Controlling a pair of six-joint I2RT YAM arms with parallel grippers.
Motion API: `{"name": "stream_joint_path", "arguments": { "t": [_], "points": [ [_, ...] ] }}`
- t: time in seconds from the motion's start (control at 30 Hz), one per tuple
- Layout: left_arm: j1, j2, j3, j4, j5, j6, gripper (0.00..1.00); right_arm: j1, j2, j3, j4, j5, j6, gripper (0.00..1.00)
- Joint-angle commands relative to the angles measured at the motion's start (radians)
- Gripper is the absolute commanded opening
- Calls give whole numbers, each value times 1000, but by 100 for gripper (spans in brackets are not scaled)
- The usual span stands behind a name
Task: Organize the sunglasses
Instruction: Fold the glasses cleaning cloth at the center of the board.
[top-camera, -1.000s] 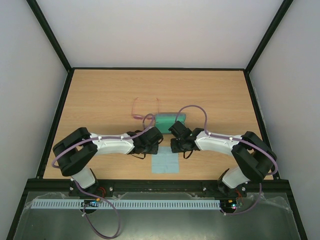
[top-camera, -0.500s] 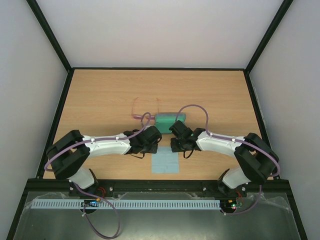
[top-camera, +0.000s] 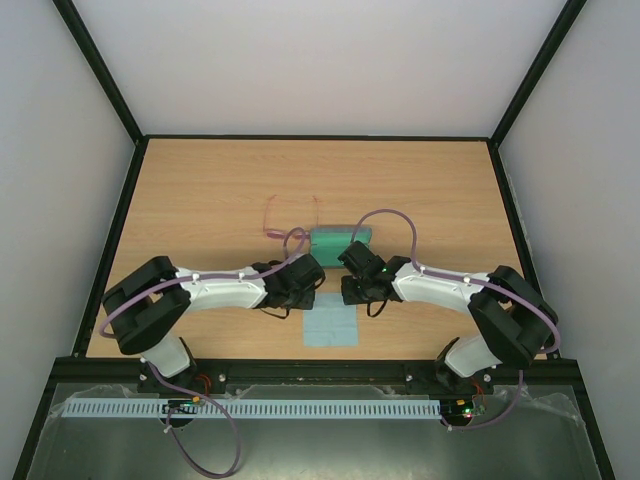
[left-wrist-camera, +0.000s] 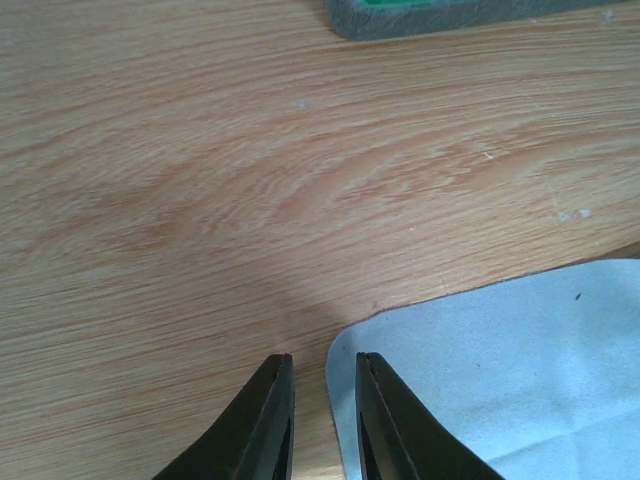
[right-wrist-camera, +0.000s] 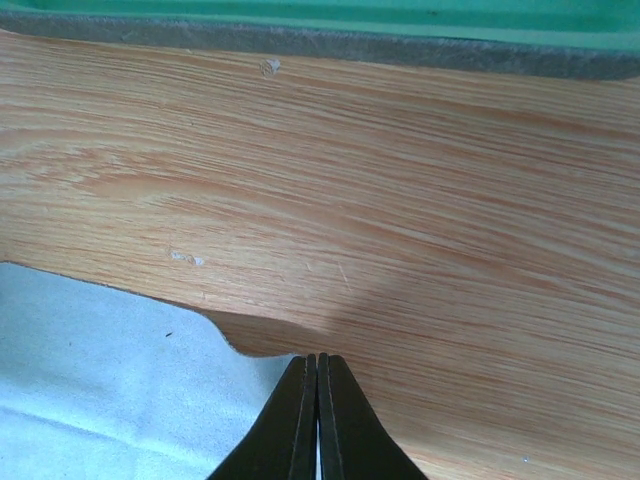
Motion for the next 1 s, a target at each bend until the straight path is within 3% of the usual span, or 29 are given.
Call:
{"name": "stream_joint_path", "arguments": {
  "t": [0.0, 0.37, 0.73, 0.97],
  "points": [
    [-9, 25, 20, -14, -13, 14, 20, 7, -1, -11, -29, 1, 6, 1],
    [-37, 56, 21, -7, -15, 9, 19, 7, 7, -23, -15, -2, 6, 1],
    [-39, 56, 14, -5, -20, 2, 2, 6, 3, -30, -9, -4, 10, 1],
    [-38, 22, 20, -18, -55, -1, 2, 6, -9, -23, -9, -6, 9, 1]
  ]
}}
